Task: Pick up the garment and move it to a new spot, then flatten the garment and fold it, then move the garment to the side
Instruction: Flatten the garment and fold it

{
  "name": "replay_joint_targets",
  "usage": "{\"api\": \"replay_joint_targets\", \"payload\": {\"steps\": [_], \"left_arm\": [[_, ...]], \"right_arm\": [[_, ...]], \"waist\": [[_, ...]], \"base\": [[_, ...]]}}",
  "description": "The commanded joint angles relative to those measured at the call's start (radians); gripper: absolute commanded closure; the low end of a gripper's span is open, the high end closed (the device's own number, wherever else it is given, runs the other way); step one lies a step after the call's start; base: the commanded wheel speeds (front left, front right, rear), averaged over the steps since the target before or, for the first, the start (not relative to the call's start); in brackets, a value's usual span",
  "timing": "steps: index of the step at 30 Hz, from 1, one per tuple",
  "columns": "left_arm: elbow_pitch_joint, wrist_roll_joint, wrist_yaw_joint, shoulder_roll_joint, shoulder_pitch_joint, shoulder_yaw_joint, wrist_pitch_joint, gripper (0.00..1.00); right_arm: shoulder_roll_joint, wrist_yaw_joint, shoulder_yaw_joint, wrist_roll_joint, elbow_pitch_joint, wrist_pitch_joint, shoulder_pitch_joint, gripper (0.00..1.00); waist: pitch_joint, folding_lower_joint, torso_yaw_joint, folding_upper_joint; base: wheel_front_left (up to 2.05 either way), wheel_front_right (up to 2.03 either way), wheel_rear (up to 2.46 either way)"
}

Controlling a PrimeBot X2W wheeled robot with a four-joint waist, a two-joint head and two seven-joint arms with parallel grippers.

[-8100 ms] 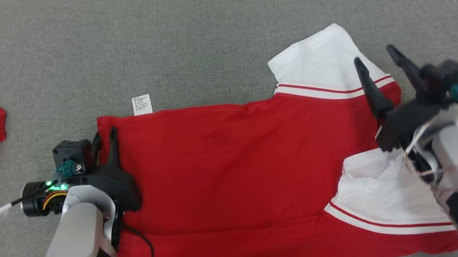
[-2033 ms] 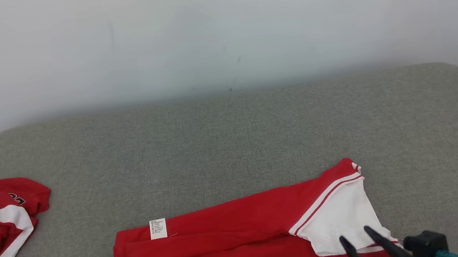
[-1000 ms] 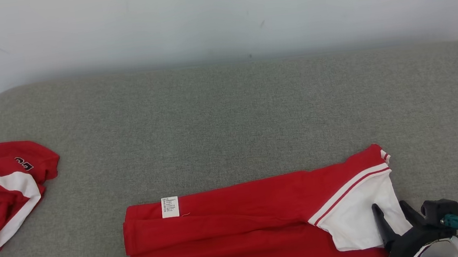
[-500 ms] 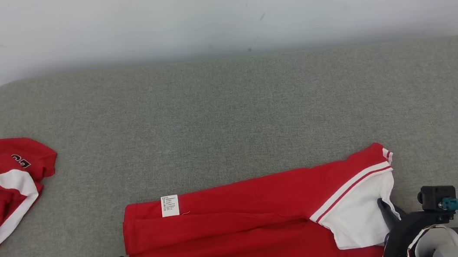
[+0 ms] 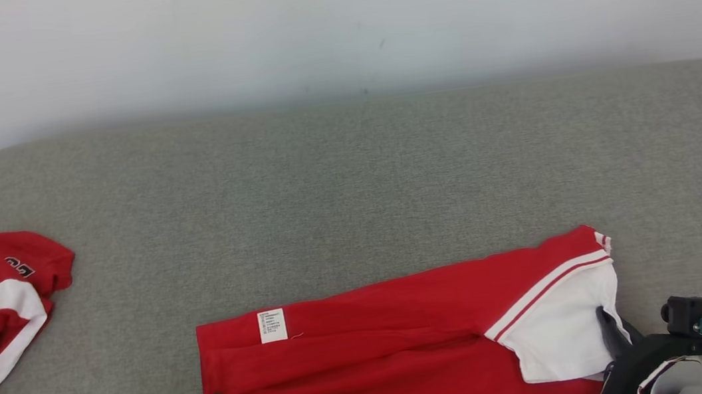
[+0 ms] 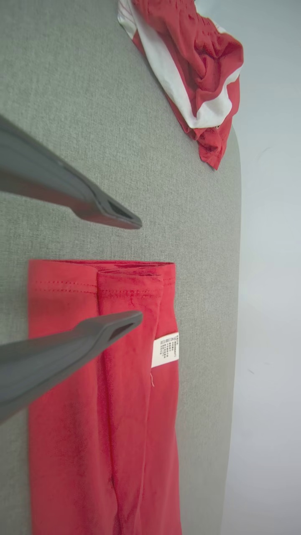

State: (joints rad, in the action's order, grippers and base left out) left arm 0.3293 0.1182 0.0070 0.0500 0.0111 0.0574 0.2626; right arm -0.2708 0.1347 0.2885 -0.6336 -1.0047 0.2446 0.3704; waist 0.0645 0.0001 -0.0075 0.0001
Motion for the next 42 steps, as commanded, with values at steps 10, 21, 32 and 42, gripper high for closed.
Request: {"api": "replay_joint_targets", "payload": {"steps": [10, 21, 32, 42], "left_arm": [[0.007, 0.02, -0.001, 0.001, 0.006, 0.01, 0.003, 0.0], [0.013, 0.021, -0.001, 0.001, 0.017, 0.019, 0.003, 0.0], [0.024, 0.031, 0.003, 0.001, 0.022, 0.041, 0.003, 0.0], [0.036, 0.018, -0.007, 0.001, 0.013, 0.058, 0.003, 0.0]], "right_arm": [[-0.016, -0.006, -0.038, 0.01, 0.006, 0.02, -0.017, 1.0], [0.002, -0.006, 0.036, 0.037, 0.264, 0.021, -0.082, 1.0], [0.037, -0.005, 0.241, -0.032, 0.559, -0.042, -0.167, 1.0], [0.092, -0.005, 0.368, -0.046, 0.612, -0.106, -0.116, 1.0]], "waist": [[-0.021, -0.0001, -0.077, -0.0001], [-0.037, -0.0001, -0.114, -0.0001], [-0.048, -0.0001, -0.08, -0.0001], [-0.047, -0.0001, 0.03, -0.0001]], "base": [[0.0, 0.0, 0.0], [0.0, 0.0, 0.0], [0.0, 0.0, 0.0], [0.0, 0.0, 0.0]]}}
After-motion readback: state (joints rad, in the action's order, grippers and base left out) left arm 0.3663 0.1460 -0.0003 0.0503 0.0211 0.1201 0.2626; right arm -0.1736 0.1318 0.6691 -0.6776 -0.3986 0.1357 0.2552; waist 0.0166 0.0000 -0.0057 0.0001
